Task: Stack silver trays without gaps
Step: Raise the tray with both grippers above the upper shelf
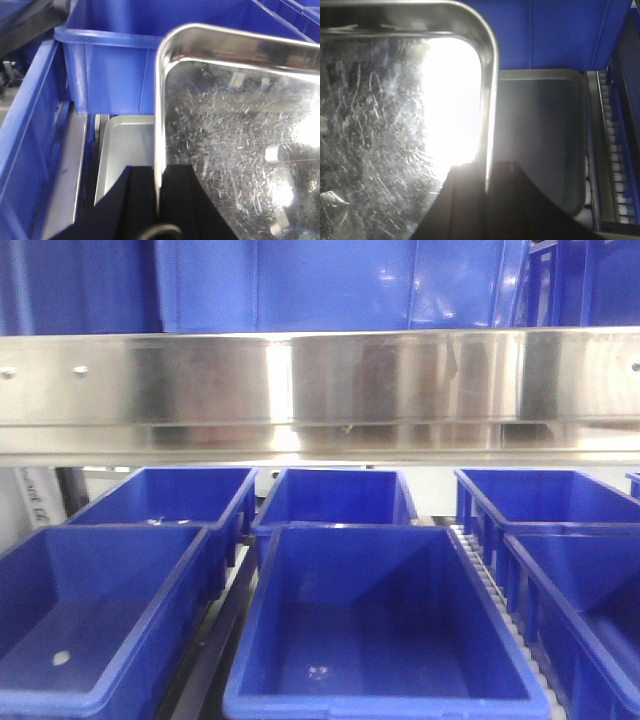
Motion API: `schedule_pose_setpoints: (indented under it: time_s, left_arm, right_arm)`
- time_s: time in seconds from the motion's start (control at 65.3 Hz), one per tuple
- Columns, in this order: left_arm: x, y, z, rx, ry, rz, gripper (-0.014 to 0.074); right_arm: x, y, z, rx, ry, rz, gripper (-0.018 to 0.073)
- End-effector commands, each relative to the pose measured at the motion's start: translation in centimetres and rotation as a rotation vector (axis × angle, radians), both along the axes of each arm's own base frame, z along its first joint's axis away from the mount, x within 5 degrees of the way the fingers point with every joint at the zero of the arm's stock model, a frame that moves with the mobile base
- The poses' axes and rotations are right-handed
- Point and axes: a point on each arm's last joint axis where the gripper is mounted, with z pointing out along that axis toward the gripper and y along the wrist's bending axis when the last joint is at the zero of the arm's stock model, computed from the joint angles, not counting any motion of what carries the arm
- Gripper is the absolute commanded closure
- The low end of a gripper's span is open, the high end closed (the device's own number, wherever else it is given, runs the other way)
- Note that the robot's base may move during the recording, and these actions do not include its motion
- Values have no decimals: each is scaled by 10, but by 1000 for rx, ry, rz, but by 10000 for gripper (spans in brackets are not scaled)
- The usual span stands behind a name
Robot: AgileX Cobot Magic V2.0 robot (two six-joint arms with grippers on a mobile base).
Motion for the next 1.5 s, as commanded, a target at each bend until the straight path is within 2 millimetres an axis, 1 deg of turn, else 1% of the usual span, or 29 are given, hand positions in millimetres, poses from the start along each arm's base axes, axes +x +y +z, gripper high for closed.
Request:
schedule_pose_setpoints:
  time_s: [0.0, 0.949, 1.27, 1.377, 1.484]
  left_arm:
    - [-5, -1, 10, -18, -61, -22, 613]
    - [-5, 0, 10, -15, -63, -21, 613]
    - [-3, -2, 14, -20, -109, -35, 613]
    - [-4, -3, 10, -35, -59, -35, 613]
    - [4, -8, -1, -26, -7, -31, 613]
  right_arm:
    - [-2, -1, 7, 4, -44, 14, 627]
    - [-2, -1, 7, 4, -44, 14, 627]
    - [2, 2, 13, 37, -118, 27, 627]
    - [3, 3, 12, 34, -112, 27, 627]
    - [13, 4, 3, 20, -87, 15, 627]
